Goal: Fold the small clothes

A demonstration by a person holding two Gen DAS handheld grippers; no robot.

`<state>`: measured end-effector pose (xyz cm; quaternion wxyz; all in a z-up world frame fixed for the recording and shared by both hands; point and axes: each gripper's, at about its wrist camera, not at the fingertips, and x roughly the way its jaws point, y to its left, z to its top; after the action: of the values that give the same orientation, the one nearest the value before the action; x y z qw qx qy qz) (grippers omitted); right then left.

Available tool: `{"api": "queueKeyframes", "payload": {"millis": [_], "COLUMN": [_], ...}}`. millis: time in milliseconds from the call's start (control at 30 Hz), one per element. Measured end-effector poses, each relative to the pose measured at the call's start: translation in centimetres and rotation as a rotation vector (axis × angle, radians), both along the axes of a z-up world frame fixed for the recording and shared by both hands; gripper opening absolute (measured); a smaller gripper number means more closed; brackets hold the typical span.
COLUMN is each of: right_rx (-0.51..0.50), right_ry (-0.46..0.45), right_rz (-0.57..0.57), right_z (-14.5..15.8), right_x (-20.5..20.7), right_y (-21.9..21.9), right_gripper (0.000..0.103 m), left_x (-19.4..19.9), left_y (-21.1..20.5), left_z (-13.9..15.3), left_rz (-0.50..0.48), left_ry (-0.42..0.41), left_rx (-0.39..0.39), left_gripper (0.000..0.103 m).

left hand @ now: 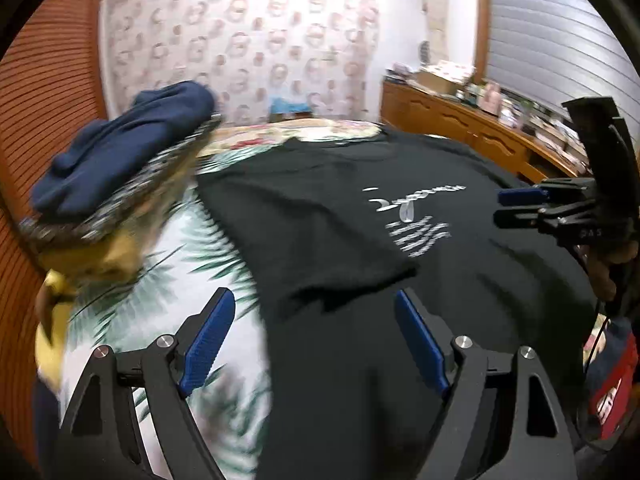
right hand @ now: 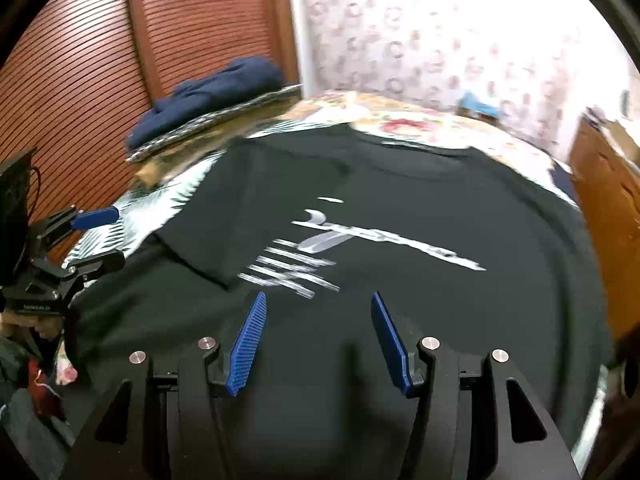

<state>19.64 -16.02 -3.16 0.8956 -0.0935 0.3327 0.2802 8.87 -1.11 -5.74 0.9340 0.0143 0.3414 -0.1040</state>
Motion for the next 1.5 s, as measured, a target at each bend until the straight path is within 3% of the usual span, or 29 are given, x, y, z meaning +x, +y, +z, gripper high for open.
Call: {"api": "queueKeyframes", "payload": {"millis": [267, 500, 733, 933, 1167, 1433, 1500], "right_rx": [0.032, 0.062, 0.09, 0.12, 0.172, 0.26, 0.261], "right_ry": [-0.026, -0.01, 0.026, 0.065, 0.113, 0.193, 0.196], "right_rz": [-0.22, -0.367, -0.441, -0.465, -0.494, -0.479, -0.467], "right_z": [0.3, -0.3, -0.9, -1.0, -1.4, -2.2, -2.0], "right_x": [-1.1, -1.0, 0.9, 2.9, 4.7, 6.3, 6.6], "right_y": [-10.3, -17.1, -19.1, -18.7, -20.1, -21.1, -21.1], "right_gripper": [0.057, 0.057, 0.057, 0.057, 0.057, 0.035, 0.017], "left_x": [3.9, 6.5, 8.1, 7.9, 7.7, 8.3, 8.4], "left_y": [-6.0, -9.2, -10.6, -11.5, -11.4, -12.1, -12.0], "left_z": [-0.4, -1.0, -2.0, -2.6, -2.6, -2.8, -2.8], "left_rz": [-0.151, -0.205, -0.219, -0.249, -0.242, -0.236, -0.235], "left_ry": [0.064, 0.115, 0.184, 0.209, 0.205, 0.203, 0.205], "left_rx": [0.025, 0.062, 0.089, 0.118, 0.121, 0.124, 0.123], "left_gripper": [0.083, 0.083, 0.086, 0.103, 0.103, 0.103, 0.103]}}
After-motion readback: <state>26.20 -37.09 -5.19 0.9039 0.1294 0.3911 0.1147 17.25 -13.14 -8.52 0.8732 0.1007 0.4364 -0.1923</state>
